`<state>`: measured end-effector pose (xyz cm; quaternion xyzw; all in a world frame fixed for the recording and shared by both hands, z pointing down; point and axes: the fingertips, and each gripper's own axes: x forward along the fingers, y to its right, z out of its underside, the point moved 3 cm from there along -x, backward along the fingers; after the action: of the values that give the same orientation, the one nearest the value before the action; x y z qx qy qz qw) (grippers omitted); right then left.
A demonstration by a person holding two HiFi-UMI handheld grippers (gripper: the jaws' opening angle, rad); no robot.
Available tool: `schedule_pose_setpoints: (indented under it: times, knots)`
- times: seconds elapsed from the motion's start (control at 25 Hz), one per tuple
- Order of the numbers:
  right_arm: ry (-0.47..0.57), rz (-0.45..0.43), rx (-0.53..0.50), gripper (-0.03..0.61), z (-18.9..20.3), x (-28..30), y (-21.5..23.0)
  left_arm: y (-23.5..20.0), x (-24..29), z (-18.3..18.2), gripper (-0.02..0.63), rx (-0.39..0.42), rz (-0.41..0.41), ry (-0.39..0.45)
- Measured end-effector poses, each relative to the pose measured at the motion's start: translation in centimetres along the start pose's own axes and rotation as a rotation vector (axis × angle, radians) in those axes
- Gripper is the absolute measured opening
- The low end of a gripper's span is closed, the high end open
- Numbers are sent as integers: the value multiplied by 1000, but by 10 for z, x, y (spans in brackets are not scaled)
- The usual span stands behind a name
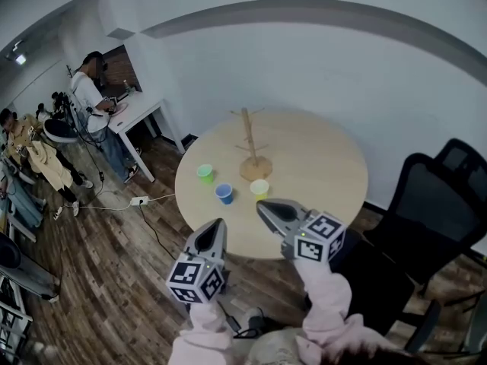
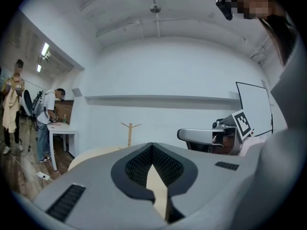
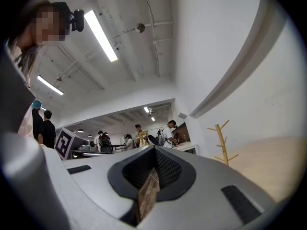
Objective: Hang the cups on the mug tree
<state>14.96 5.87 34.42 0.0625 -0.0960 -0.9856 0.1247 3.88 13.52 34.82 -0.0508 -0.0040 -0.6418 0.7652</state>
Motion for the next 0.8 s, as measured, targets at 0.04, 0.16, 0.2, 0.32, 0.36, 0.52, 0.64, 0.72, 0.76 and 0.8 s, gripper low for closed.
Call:
schedule_pose_setpoints:
  times: [0.04,0.16,0.2,0.32,0.36,0.52,0.64,0.72,0.76,0.8]
  knots:
    - [-2,2,-3,-7,1,8,1,-8,3,-1,5,1,3,1]
    - [-7,12,-9,-8,4,31,5,-29,14,-3,5,6,21,-4]
    - [-7,17,-9,-7,4,37,7,-35,18,-3,5,7,29,-6]
    - [-8,34,-3,-8,7,50,14,-48,31,-4,5,10,53,-10]
    - [-8,42,-1,-8,8,54,17,-52,35,-3,5,10,62,-12]
    - [-13,82,11,-8,15,66,29,-67,50,2,5,5,97,-28]
    - [-17,106,17,-8,18,74,35,-77,57,4,5,-3,119,-32]
    - [-15,121,22,-8,19,79,38,-83,62,6,5,-3,133,-36]
    - [-14,129,25,-8,20,81,40,-86,64,6,5,-1,139,-39]
    - [-14,136,27,-8,20,84,42,-89,66,7,5,0,144,-42]
